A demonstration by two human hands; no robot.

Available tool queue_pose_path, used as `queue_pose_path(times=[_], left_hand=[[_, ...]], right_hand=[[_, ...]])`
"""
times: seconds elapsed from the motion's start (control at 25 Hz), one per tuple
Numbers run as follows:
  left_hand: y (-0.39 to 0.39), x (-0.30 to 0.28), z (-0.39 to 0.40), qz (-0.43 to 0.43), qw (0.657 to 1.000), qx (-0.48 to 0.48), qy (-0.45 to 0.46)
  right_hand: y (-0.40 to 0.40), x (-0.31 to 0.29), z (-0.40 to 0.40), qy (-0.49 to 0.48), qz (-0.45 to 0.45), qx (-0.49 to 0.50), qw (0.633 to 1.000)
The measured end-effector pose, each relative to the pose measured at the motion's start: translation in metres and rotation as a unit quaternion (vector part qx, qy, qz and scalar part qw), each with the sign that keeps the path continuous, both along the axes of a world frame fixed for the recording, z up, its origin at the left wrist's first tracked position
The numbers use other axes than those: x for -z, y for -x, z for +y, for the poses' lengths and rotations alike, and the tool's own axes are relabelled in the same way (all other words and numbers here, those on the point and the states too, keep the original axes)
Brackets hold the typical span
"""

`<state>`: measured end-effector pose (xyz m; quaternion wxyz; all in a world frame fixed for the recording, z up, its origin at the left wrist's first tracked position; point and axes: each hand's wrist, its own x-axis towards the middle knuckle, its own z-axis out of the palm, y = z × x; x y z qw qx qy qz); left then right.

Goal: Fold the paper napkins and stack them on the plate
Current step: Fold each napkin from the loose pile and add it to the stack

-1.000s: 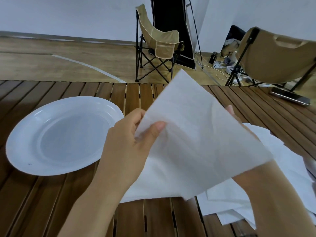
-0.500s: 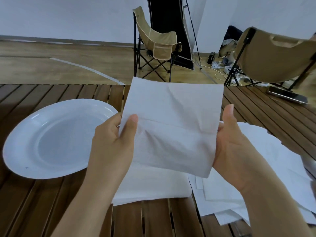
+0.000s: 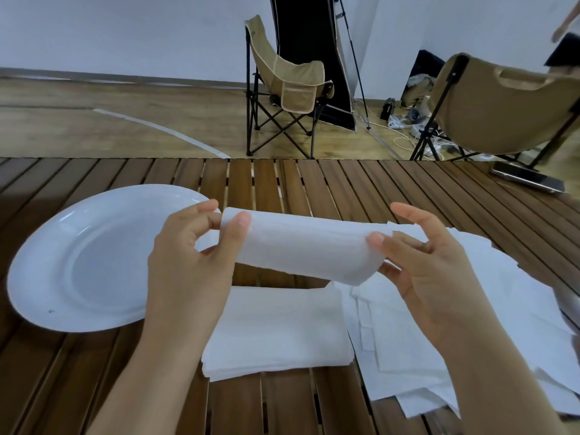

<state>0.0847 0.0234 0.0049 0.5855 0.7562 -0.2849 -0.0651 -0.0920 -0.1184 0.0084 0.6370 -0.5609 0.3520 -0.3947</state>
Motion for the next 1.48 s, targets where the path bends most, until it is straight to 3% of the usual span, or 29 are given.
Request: queue_pose_path(times=[0.2,0.44,0.76,0.88,0.96,1.2,1.36,1.48], left_hand=[[-0.001,-0.002,0.001,0.002,0.999,-0.017,0.049],[-0.003,-0.006,0.006,-0.048,0.998,-0.010,0.047],[-0.006,-0.003,0.004,-0.024,0.999,-0.009,0.028],[-0.006,0.004,0.000,0.013,1.000,-0.002,-0.010],[-0.006,0.008,-0.002,0.021,0.998,-0.006,-0.052],[-0.007,0.019,-0.001,0.037,0.978,-0.019,-0.202],[-0.008,0.024,-0.001,0.070,0.968,-0.025,-0.239],[-0.007,0.027,-0.002,0.033,0.961,-0.016,-0.273]], right_hand=[[-0.002,-0.001,0.004,0.052,0.056,-0.021,0.997],[-0.001,0.000,0.004,0.100,0.119,0.028,0.987],[-0.004,0.006,0.002,0.086,0.126,0.054,0.987],[-0.006,0.011,0.001,-0.001,0.091,0.008,0.996],[-0.007,0.017,0.000,-0.045,0.140,-0.009,0.989],[-0.016,0.030,0.004,-0.060,0.250,0.007,0.966],[-0.023,0.040,0.009,-0.096,0.331,-0.062,0.937],[-0.025,0.043,0.009,-0.081,0.356,-0.043,0.930]])
